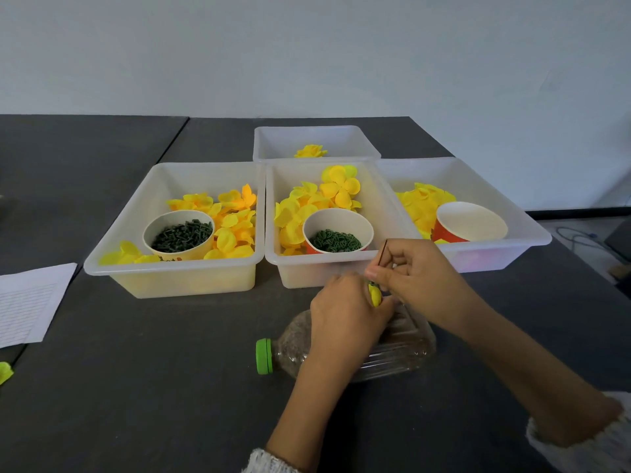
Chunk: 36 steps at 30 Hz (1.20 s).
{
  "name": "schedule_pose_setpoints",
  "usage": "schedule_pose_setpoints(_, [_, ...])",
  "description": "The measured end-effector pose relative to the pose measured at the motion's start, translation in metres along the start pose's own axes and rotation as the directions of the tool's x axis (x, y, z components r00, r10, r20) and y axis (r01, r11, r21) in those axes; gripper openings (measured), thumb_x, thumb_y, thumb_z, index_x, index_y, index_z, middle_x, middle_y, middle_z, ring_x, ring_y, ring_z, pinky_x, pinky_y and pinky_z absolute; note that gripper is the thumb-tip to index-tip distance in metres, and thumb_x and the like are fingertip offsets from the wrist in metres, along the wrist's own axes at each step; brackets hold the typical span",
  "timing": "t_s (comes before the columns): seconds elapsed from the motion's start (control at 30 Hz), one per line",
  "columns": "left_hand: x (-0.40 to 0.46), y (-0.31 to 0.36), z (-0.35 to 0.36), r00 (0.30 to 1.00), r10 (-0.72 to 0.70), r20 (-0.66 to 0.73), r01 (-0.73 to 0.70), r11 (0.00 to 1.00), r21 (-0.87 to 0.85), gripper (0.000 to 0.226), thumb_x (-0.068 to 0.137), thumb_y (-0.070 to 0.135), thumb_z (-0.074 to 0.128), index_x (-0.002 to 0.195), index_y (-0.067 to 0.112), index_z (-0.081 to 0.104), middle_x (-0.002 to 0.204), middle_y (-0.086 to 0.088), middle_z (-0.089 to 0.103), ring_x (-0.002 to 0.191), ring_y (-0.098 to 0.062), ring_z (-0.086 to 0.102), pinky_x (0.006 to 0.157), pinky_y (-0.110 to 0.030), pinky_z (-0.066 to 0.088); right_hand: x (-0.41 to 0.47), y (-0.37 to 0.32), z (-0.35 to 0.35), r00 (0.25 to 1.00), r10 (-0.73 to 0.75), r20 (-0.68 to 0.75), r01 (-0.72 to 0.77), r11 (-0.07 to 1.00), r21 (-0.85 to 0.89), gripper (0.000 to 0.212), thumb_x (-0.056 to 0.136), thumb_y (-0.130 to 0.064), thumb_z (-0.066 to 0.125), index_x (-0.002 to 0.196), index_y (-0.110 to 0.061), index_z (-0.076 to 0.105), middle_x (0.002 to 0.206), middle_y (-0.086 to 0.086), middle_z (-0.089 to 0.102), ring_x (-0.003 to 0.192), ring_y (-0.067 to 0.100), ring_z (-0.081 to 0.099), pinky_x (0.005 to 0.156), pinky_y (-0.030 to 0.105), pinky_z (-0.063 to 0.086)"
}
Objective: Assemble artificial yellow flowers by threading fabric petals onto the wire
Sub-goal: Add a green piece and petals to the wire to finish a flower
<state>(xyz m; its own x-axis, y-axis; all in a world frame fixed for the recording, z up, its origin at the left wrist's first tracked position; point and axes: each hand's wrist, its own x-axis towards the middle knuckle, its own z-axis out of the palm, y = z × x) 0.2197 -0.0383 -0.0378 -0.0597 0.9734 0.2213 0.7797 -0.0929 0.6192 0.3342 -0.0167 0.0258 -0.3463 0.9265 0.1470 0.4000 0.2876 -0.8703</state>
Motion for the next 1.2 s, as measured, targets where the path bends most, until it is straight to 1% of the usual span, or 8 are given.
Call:
schedule_pose_setpoints(0.27, [0.001,0.0,-0.001,1.0,-0.02,0.003,0.02,1.0,0.011,0.033,0.085,0.058,0.055,0.094,0.027,0.064,0.087,0.006,0.068,0.085,-0.013,0.062,0.07,-0.032,0.05,0.005,0.007,-0.002,1.0,-0.015,0.016,0.014,0.999,0.033,0.019,0.082,0.0,0.071,0.068,0.0,0.059,0.059,-0.007,0.063,0.053,0.0,0.057,0.051,0.015,0.046])
schedule_pose_setpoints(0.47, [0.002,0.001,-0.003,0.998,-0.052,0.039,0.051,0.999,0.014,0.031,0.084,0.051,0.054,0.099,0.025,0.064,0.091,0.005,0.069,0.089,-0.016,0.062,0.073,-0.033,0.051,0.003,0.013,0.003,0.998,-0.036,0.055,0.037,0.999,-0.016,0.014,0.082,-0.002,0.071,0.071,0.001,0.063,0.069,0.01,0.068,0.062,0.01,0.061,0.063,0.026,0.052])
schedule_pose_setpoints(0.63, [0.002,0.001,-0.003,0.998,-0.059,0.039,0.058,0.998,0.009,0.03,0.082,0.051,0.055,0.093,0.025,0.063,0.085,0.005,0.068,0.085,-0.015,0.061,0.067,-0.032,0.048,0.004,0.022,0.005,0.998,-0.047,0.036,0.047,0.999,-0.008,0.016,0.082,-0.004,0.072,0.068,-0.005,0.064,0.064,-0.002,0.067,0.063,0.004,0.062,0.065,0.017,0.047])
schedule_pose_setpoints(0.77, [0.001,0.002,-0.007,0.997,-0.05,0.05,0.053,0.997,-0.062,0.024,0.077,0.056,0.053,0.083,0.033,0.054,0.075,0.011,0.063,0.073,-0.008,0.055,0.054,-0.024,0.035,0.002,0.025,0.005,0.996,-0.076,0.042,0.076,0.997,0.001,0.021,0.083,-0.006,0.072,0.066,-0.015,0.064,0.068,-0.001,0.068,0.066,0.006,0.062,0.067,0.019,0.048])
schedule_pose_setpoints(0.93, [-0.001,0.0,-0.009,0.999,-0.007,0.045,0.012,0.993,-0.116,0.027,0.074,0.057,0.047,0.089,0.036,0.054,0.076,0.013,0.065,0.074,-0.005,0.059,0.056,-0.021,0.038,0.001,0.023,0.005,0.996,-0.067,0.053,0.067,0.998,0.011,0.026,0.083,-0.006,0.071,0.066,-0.023,0.063,0.071,0.002,0.069,0.068,0.006,0.064,0.068,0.019,0.049])
schedule_pose_setpoints(1.0, [-0.002,0.001,-0.009,1.0,0.005,0.026,-0.002,0.993,-0.114,0.025,0.075,0.057,0.046,0.091,0.039,0.052,0.074,0.014,0.063,0.073,-0.005,0.056,0.055,-0.021,0.036,0.004,0.018,0.001,0.993,-0.043,0.113,0.043,0.999,-0.001,0.021,0.083,-0.005,0.071,0.068,-0.018,0.065,0.07,0.002,0.069,0.066,0.005,0.063,0.067,0.019,0.049])
schedule_pose_setpoints(1.1, [-0.003,0.0,-0.008,1.0,-0.027,0.011,0.028,0.994,-0.11,0.029,0.08,0.06,0.055,0.092,0.035,0.06,0.082,0.011,0.068,0.081,-0.007,0.061,0.064,-0.028,0.041,0.021,0.004,-0.022,0.923,0.093,0.375,-0.051,0.991,-0.122,0.009,0.089,-0.012,0.066,0.082,-0.007,0.067,0.073,0.005,0.069,0.054,0.01,0.056,0.056,0.022,0.048])
schedule_pose_setpoints(1.2, [-0.003,-0.002,-0.007,0.999,-0.051,0.013,0.052,0.988,-0.145,0.033,0.079,0.063,0.06,0.079,0.031,0.059,0.076,0.014,0.066,0.08,-0.004,0.059,0.07,-0.029,0.044,0.056,-0.015,-0.05,0.858,0.19,0.477,-0.109,0.975,-0.192,0.029,0.098,-0.038,0.048,0.102,-0.016,0.066,0.082,0.002,0.071,0.053,0.012,0.056,0.052,0.023,0.049])
